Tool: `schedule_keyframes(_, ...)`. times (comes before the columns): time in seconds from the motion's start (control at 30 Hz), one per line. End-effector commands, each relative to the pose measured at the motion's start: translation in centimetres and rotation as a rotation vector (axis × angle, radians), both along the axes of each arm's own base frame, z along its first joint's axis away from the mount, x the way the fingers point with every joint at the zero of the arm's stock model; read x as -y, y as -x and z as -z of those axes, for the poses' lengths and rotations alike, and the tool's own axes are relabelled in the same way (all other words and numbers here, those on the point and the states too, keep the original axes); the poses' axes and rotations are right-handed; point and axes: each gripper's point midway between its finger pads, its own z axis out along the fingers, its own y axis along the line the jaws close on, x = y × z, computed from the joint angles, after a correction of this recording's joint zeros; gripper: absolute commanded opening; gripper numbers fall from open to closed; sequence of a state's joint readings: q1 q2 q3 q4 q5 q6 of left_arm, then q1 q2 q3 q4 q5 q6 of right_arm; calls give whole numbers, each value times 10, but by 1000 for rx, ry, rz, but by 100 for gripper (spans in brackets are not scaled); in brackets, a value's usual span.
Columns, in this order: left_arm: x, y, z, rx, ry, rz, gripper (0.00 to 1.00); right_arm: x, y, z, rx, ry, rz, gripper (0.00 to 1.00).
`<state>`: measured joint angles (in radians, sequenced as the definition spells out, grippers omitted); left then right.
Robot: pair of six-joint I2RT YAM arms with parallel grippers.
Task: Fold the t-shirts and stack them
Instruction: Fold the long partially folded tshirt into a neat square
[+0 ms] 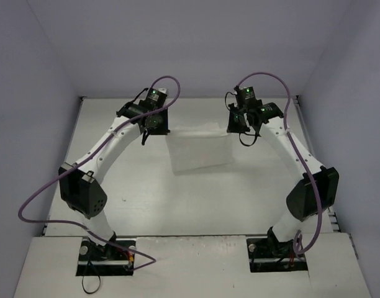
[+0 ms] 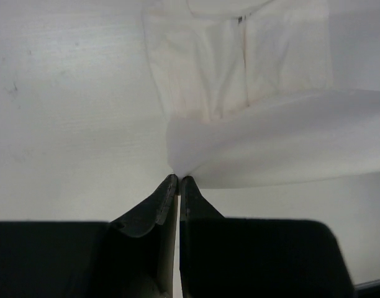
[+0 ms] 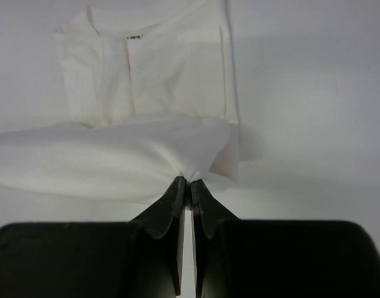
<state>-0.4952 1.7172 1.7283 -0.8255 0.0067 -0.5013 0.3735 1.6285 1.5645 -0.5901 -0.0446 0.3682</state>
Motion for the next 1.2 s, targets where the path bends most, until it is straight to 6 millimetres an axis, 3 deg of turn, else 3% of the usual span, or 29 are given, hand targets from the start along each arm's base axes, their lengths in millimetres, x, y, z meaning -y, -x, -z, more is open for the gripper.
schedule_keyframes(0.0,-5,-44,-32,111,4,-14,0,-2,-37,-2,11,-11,-51,1)
schedule_keyframes(0.17,9,-104,15,58,16,-32,0,-10,-103,43,-29,10,-74,3)
schedule_keyframes(0.2,11,-114,43,11,6,-40,0,-10,-114,49,-27,18,-76,5)
schedule_keyframes(0.23,12,-123,47,10,24,-55,0,-11,-125,78,-66,30,-80,4)
schedule_keyframes(0.33,8,-138,71,-33,59,-103,0,-16,-168,78,-5,-5,-107,0)
schedule_keyframes(0.43,0,-147,72,-18,71,-137,0,-16,-189,86,12,-36,-119,0)
schedule_keyframes(0.5,1,-154,59,39,93,-135,0,-15,-192,87,25,-41,-140,0)
schedule_keyframes(0.7,7,-155,62,33,136,-132,0,-15,-192,79,61,-30,-193,0)
schedule_keyframes(0.9,11,-129,19,75,186,-114,0,-7,-171,32,137,5,-226,0)
schedule_keyframes(0.97,17,-111,-4,99,210,-91,0,-4,-157,14,157,12,-232,0)
schedule_keyframes(1.0,21,-102,-16,118,215,-80,0,-3,-150,15,146,17,-232,0)
schedule_keyframes(1.03,24,-88,-17,118,201,-73,0,1,-138,-3,171,22,-224,0)
schedule_keyframes(1.07,27,-76,-32,143,205,-59,0,4,-125,4,143,28,-222,0)
schedule_keyframes(1.1,34,-62,-29,134,195,-49,0,9,-114,-8,157,30,-208,0)
schedule_keyframes(1.17,42,-35,-40,146,202,-32,0,16,-87,1,116,41,-194,0)
